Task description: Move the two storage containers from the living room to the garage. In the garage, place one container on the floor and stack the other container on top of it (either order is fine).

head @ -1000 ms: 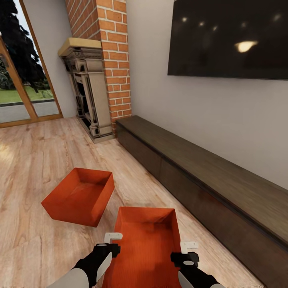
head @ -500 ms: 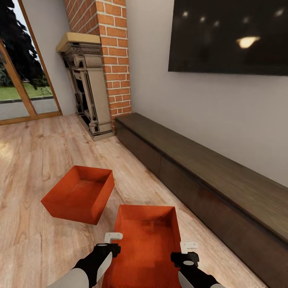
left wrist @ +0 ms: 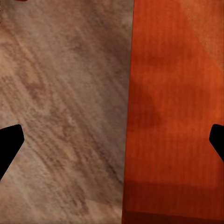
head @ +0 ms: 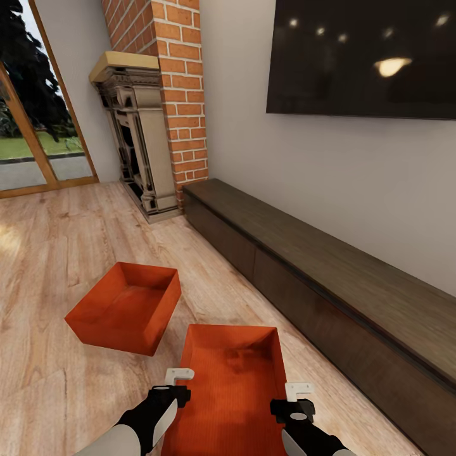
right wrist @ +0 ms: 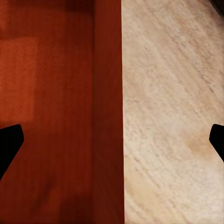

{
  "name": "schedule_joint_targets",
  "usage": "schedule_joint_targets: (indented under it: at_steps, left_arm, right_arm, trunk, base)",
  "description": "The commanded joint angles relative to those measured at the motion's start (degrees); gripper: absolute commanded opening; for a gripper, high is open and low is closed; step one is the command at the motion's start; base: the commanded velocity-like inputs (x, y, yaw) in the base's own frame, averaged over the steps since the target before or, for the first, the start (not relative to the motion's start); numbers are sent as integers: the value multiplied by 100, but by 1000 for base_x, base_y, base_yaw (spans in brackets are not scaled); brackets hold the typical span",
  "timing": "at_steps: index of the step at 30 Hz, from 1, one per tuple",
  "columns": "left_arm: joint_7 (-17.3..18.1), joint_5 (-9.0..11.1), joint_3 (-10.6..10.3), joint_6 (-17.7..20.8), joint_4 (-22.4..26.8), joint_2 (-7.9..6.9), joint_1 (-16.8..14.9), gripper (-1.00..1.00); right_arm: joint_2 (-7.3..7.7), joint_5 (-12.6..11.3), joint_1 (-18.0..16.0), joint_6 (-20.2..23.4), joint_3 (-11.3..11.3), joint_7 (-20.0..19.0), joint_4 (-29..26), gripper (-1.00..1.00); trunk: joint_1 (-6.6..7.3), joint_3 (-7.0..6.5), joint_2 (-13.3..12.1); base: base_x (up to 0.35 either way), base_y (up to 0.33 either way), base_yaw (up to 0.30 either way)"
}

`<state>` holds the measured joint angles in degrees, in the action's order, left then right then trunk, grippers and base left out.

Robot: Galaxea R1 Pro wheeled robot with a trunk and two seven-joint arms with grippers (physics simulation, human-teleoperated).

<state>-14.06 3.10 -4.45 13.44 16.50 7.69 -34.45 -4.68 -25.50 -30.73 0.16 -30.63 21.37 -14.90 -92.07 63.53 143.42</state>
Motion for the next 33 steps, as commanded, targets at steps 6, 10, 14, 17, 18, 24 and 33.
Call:
schedule_joint_targets:
  at_steps: [6,10,14,17,18,24,33]
  left_arm:
    - [-35,33,-47,42,11,-2,0,100]
    - [-35,33,-47,42,11,-4,0,100]
    - [-35,33,-47,37,11,-4,0,100]
    - [-35,33,-47,36,10,-4,0,100]
    - [-35,33,-47,36,10,-5,0,100]
    - [-35,33,-47,30,3,-6,0,100]
    - [-35,33,-47,29,3,-5,0,100]
  right_arm:
    - [2,-48,-4,2,-49,34,-4,100]
    - [2,-49,-4,2,-49,34,-3,100]
    - [3,-48,-4,2,-49,34,-4,100]
    - [2,-50,-4,2,-49,34,-4,100]
    - [2,-49,-4,2,-49,34,-4,100]
    - [2,-48,-4,2,-49,34,-4,100]
    - [2,-49,-4,2,-49,34,-4,100]
  trunk:
    - [-7,71,6]
    - [-14,138,10]
    - [-14,138,10]
    - [-14,138,10]
    - [-14,138,10]
    - [-14,138,10]
    - [-25,226,15]
  base:
    - [0,0,0]
    - [0,0,0]
    - [0,0,0]
    - [0,0,0]
    - [0,0,0]
    - [0,0,0]
    - [0,0,0]
